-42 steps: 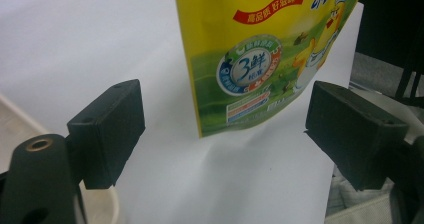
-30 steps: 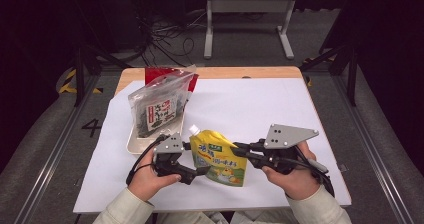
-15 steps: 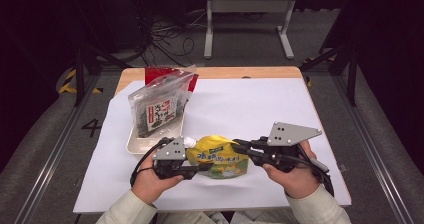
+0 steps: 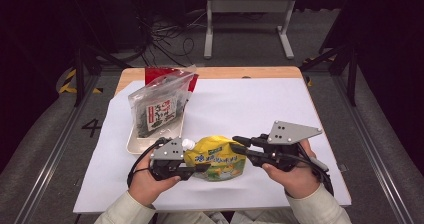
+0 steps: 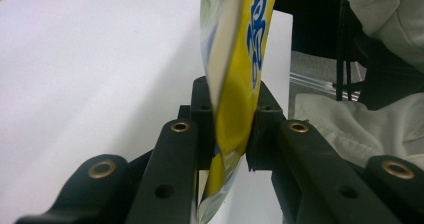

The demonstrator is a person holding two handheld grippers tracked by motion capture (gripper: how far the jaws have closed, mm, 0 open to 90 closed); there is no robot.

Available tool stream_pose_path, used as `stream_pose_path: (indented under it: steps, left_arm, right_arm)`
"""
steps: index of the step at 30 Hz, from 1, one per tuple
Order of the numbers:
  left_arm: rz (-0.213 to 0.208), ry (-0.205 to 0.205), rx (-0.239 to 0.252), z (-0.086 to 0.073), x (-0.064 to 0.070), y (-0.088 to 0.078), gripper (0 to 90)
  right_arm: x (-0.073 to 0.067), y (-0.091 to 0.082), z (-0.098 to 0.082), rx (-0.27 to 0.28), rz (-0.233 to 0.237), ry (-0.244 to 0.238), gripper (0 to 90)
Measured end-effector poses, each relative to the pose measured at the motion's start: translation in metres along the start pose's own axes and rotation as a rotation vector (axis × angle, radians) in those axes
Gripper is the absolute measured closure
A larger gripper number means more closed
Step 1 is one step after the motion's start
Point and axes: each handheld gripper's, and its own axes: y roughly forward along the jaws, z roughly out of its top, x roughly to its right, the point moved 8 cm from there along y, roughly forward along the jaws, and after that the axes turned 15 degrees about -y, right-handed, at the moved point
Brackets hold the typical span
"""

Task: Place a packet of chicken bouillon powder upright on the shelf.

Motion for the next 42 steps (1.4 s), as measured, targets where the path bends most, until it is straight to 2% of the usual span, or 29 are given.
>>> stream_pose_path:
  steps: [6,11,15,25,28,42]
  left_arm:
    - [0.049,0.027,-0.018,0.004,0.001,-0.012,78.1]
    - [0.049,0.02,-0.009,0.008,0.0,-0.025,78.1]
    - [0.066,0.027,-0.012,0.01,-0.003,-0.038,78.2]
    - [0.087,0.016,0.032,0.017,-0.009,-0.072,78.0]
    - [0.093,0.017,0.04,0.018,-0.01,-0.077,78.1]
    - [0.167,0.012,0.083,0.02,-0.023,-0.111,78.1]
  right_arm:
    - [0.006,-0.005,0.003,0.025,-0.035,0.012,57.3]
    - [0.013,-0.013,0.001,0.018,-0.063,0.032,53.2]
    - [0.016,-0.016,0.0,0.011,-0.074,0.036,51.6]
    - [0.03,-0.03,-0.01,-0.008,-0.121,0.063,50.8]
    - [0.035,-0.032,-0.013,-0.012,-0.133,0.075,49.9]
    - [0.048,-0.04,-0.026,-0.033,-0.16,0.11,48.5]
